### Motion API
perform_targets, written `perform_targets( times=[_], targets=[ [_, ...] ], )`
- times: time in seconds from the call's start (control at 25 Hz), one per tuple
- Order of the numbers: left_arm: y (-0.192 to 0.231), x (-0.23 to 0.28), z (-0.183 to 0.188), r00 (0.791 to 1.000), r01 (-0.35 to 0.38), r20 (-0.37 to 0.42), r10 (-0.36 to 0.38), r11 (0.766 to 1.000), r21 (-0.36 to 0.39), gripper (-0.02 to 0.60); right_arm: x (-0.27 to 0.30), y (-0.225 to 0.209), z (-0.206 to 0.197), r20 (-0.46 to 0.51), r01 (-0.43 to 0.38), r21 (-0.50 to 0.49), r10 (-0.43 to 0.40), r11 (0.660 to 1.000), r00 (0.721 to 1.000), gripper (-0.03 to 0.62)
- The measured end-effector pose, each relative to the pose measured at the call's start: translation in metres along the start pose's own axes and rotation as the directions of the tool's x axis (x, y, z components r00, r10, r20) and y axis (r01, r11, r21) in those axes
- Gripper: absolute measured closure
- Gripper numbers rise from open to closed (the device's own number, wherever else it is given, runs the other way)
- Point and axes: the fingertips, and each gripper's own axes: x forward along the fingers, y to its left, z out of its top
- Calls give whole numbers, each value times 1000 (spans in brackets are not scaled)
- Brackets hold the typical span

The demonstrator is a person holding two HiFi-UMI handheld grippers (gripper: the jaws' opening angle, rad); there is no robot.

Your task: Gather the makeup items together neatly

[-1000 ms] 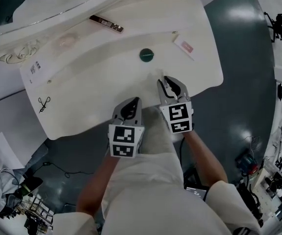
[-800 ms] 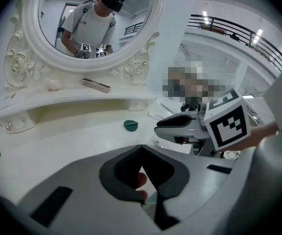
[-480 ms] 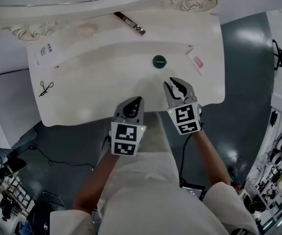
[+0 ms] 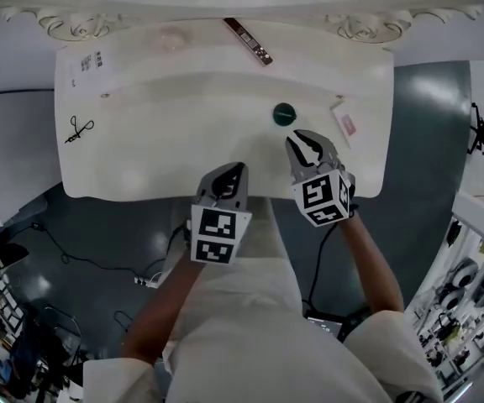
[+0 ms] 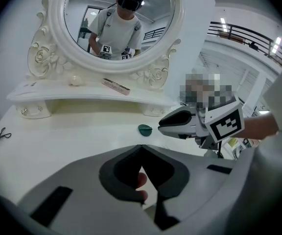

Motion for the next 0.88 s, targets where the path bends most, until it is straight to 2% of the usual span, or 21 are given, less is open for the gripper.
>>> perform_targets(
  times=[0.4, 0.68, 0.88],
  targets=[
    [3, 7, 2, 998, -47, 29, 49, 996, -77, 586, 24, -5, 1, -99, -123, -146, 109, 982, 989, 530],
    [6, 11, -2, 996, -77, 44, 83, 990, -118, 586, 37, -7, -7, -201, -222, -279, 169, 934, 965, 530],
    [5, 15, -6, 995, -81, 39, 87, 988, -130, 586, 45, -13, -8, -234, -246, -335, 173, 909, 957, 530]
  ],
)
